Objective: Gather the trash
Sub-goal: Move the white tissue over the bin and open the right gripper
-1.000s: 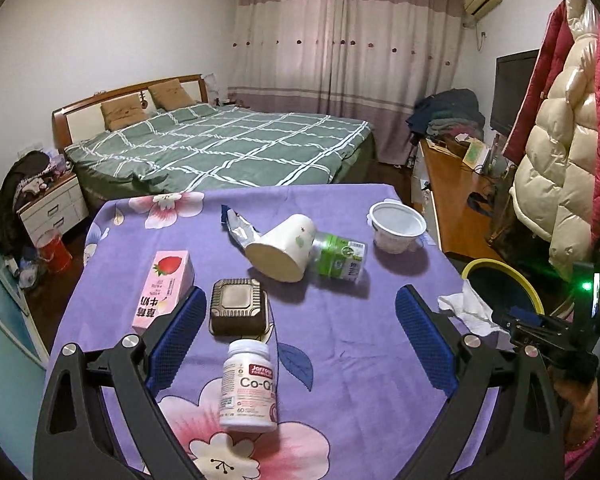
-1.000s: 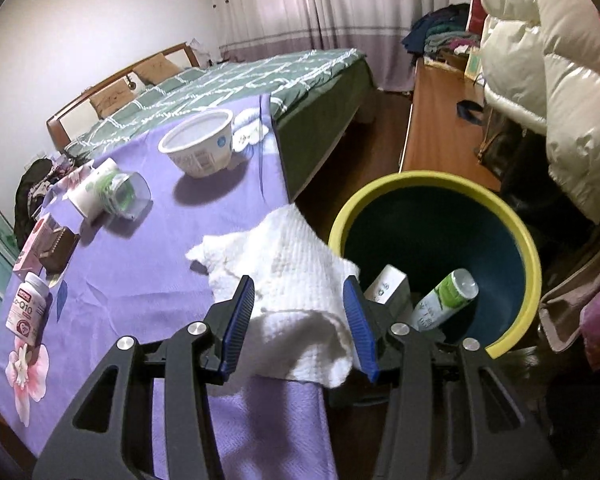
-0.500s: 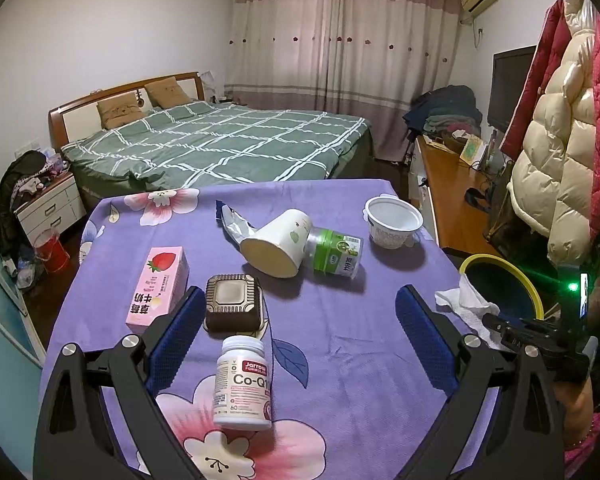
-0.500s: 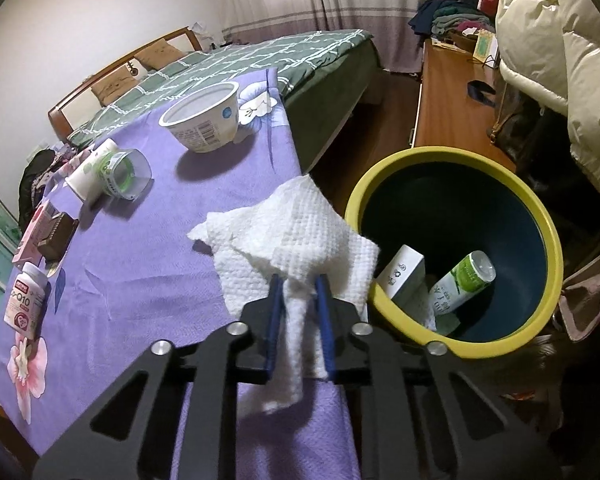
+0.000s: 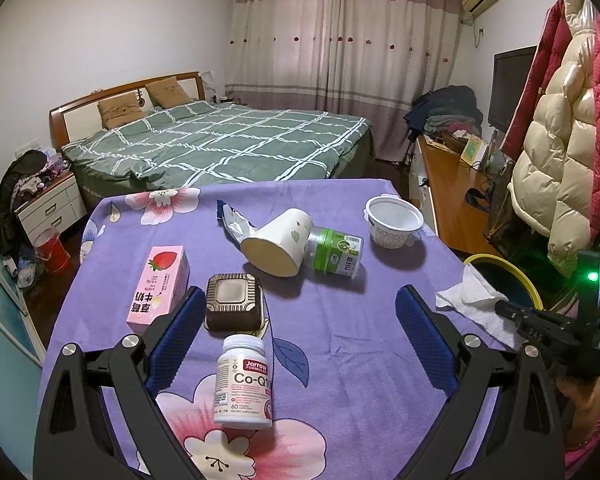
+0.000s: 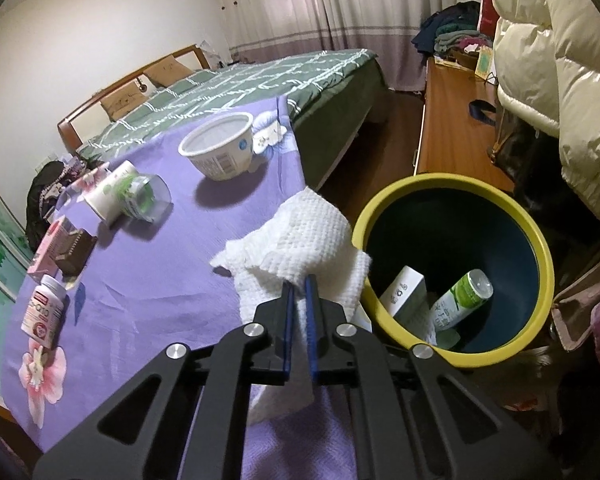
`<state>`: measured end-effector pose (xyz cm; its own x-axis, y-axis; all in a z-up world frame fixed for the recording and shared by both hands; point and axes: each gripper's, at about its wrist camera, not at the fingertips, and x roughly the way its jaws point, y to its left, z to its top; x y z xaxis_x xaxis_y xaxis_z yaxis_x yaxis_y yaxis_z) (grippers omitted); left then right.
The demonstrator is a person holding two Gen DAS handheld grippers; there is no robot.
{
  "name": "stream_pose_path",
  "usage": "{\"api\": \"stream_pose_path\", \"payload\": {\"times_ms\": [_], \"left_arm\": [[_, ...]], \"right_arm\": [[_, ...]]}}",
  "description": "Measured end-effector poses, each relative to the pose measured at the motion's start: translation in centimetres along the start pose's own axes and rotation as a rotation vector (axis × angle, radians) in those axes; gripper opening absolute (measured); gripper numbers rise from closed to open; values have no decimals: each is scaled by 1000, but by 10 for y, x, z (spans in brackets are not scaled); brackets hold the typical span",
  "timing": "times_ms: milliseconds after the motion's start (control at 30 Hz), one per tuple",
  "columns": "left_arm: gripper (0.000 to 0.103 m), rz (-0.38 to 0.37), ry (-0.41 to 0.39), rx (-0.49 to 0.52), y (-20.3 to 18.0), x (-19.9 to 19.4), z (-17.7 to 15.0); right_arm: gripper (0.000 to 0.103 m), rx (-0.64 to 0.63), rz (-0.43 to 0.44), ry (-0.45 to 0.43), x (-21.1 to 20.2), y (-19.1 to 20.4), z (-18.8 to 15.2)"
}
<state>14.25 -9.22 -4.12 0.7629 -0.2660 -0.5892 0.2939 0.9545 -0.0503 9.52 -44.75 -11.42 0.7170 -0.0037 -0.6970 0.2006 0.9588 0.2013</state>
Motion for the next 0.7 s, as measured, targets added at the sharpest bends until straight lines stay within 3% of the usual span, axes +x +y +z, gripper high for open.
{"api": "stream_pose_path", "payload": {"times_ms": [533, 700], "left_arm": [[94, -3, 1, 4, -1, -1, 1], [94, -4, 2, 3, -1, -2, 1]], "right_arm": [[1, 6, -26, -139, -49, -13, 29], [0, 23, -10, -136, -48, -24, 35]]}}
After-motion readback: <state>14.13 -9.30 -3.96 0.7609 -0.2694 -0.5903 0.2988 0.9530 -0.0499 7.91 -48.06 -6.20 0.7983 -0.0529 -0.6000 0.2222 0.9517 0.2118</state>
